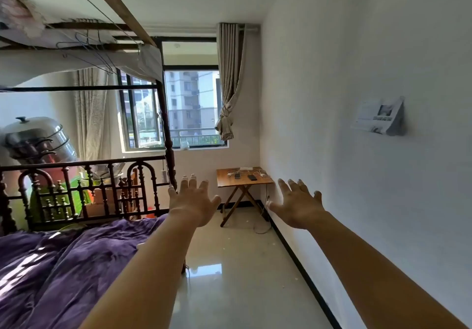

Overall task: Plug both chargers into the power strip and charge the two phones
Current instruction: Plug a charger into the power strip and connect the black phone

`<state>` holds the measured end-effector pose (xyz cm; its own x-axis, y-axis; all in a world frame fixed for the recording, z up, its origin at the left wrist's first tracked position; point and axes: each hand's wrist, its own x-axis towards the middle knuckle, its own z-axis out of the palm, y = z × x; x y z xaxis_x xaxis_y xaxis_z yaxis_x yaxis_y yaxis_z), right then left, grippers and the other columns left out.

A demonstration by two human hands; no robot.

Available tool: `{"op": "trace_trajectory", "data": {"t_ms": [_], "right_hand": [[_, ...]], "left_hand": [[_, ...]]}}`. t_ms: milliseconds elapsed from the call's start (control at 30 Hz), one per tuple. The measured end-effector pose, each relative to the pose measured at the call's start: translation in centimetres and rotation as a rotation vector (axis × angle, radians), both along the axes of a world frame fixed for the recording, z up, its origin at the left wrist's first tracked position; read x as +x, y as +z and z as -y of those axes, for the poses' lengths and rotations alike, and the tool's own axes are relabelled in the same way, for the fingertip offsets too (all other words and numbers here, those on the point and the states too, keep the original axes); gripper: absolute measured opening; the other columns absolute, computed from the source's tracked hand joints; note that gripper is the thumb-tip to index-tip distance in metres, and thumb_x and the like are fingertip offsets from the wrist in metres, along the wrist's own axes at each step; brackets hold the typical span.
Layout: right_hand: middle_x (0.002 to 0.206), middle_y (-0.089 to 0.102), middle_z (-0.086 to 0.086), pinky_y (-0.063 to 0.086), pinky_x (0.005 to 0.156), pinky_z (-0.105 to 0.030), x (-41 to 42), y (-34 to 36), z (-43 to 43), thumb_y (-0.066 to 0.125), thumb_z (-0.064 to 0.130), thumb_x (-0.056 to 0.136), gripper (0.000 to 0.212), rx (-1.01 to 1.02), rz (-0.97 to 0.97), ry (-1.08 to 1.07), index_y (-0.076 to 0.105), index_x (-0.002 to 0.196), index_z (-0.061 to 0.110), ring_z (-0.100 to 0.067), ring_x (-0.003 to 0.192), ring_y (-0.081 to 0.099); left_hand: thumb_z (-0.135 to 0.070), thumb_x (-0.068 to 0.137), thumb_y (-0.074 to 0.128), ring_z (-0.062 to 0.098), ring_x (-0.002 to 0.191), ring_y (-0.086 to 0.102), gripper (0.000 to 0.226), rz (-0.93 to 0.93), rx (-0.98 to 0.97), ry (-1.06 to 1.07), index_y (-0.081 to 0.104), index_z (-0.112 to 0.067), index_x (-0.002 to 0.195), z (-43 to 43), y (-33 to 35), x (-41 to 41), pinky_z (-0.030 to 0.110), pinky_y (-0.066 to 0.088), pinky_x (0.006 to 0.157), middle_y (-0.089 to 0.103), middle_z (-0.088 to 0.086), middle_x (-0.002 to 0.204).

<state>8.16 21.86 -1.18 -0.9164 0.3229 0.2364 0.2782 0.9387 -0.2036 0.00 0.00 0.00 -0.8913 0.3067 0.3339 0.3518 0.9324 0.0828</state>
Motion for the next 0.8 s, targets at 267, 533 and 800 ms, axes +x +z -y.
{"op": "trace_trajectory", "data": {"t_ms": [267, 533, 800], "right_hand": [[0.159, 0.005, -0.004, 0.005, 0.112, -0.055, -13.1, 1.4, -7.0, 0.034, 0.058, 0.090, 0.074, 0.079, -0.027, -0.018, 0.003, 0.149, 0.024, -0.025, 0.145, -0.004], [0.159, 0.009, -0.005, 0.006, 0.112, -0.055, -26.9, 1.6, -12.7, 0.037, 0.059, 0.089, 0.075, 0.096, -0.027, -0.008, 0.006, 0.149, 0.025, -0.027, 0.145, -0.001], [0.157, 0.016, -0.008, 0.012, 0.110, -0.055, -42.6, -0.1, -18.1, 0.036, 0.058, 0.089, 0.074, 0.108, -0.001, -0.015, 0.011, 0.148, 0.021, -0.028, 0.143, 0.007]], "left_hand": [[-0.057, 0.092, 0.028, 0.028, 0.147, 0.001, 0.067, -0.024, -0.039, 0.009, 0.015, -0.025, 0.150, -6.9, 0.5, -12.8, 0.055, 0.004, 0.115, 0.009, 0.008, 0.160], [-0.054, 0.093, 0.031, 0.030, 0.145, 0.011, 0.065, 0.001, -0.016, 0.019, 0.019, -0.024, 0.149, -12.9, 0.6, -25.4, 0.057, 0.011, 0.113, 0.017, 0.009, 0.159], [-0.052, 0.093, 0.036, 0.031, 0.145, 0.013, 0.062, 0.034, -0.019, -0.010, 0.023, -0.023, 0.147, -18.6, -0.1, -40.7, 0.057, 0.014, 0.112, 0.019, 0.009, 0.158]]}}
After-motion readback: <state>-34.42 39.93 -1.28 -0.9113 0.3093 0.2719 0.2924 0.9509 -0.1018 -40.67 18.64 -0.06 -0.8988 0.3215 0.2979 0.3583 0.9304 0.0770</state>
